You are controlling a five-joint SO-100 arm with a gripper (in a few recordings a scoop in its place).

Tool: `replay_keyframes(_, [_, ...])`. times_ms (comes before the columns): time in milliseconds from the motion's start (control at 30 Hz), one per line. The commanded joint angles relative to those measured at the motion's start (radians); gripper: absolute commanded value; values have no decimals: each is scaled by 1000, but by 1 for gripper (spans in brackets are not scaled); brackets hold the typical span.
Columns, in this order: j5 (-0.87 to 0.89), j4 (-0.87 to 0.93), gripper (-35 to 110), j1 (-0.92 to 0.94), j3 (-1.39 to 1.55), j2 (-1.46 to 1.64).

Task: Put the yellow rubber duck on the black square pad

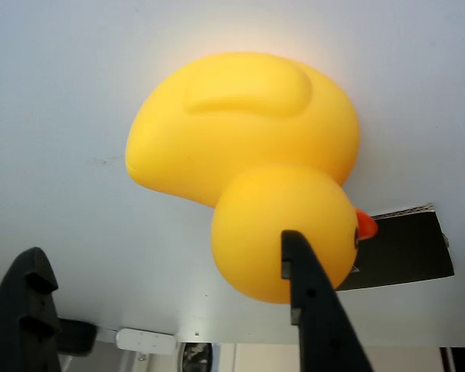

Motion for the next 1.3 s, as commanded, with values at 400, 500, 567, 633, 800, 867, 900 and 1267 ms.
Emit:
replay_keyframes(400, [-11,110,34,-227,5,18])
replay_keyframes(500, [-12,124,34,-235,5,18])
replay_keyframes(567, [-21,133,34,-235,5,18])
replay_keyframes(633, [-23,144,34,-235,3,18])
replay_keyframes(800, [-12,155,34,-230,-5,87])
replay_keyframes(867, [-11,146,34,-219,-8,135])
replay_keyframes(900, [-9,146,34,-219,-8,156])
replay_keyframes(1267, [52,143,34,-195,3,181])
